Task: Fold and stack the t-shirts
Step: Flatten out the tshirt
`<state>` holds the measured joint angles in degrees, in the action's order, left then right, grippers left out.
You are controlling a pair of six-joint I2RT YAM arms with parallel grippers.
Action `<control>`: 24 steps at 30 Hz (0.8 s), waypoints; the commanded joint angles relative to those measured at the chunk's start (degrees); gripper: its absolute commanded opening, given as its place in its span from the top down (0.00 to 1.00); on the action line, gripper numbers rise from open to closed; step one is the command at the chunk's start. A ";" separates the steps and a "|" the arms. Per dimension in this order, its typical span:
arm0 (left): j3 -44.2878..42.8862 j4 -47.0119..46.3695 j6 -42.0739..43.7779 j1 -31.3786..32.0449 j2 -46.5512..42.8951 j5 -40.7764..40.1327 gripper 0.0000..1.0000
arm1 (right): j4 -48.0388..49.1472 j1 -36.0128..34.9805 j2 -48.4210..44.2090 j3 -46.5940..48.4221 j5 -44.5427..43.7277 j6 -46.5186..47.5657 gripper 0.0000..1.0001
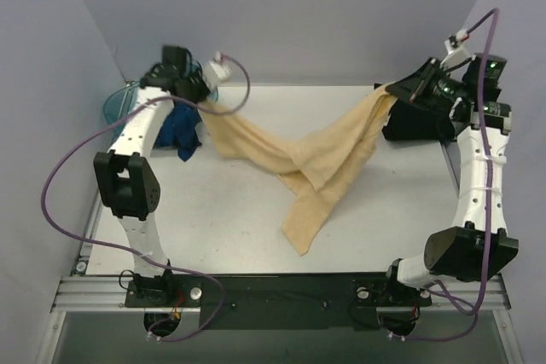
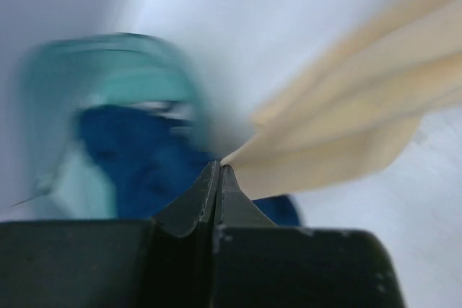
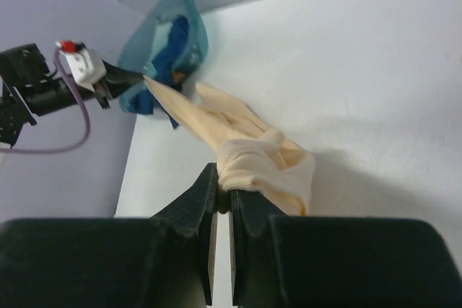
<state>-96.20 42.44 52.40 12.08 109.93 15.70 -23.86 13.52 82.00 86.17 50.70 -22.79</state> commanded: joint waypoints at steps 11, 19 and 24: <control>-56.11 6.68 -21.82 -15.50 -0.06 -0.24 1.00 | 22.19 8.18 2.38 25.02 10.83 -23.00 1.00; -36.74 18.54 -13.92 -15.42 -5.77 1.69 1.00 | 6.58 12.85 -7.20 0.94 7.59 -10.23 1.00; -18.34 17.78 -13.73 -13.23 -9.55 4.33 1.00 | -13.05 8.83 -2.99 -3.55 -3.13 3.61 1.00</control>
<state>-124.42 56.71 36.75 -2.85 104.14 17.69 -23.62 25.71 78.08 83.70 55.16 -32.18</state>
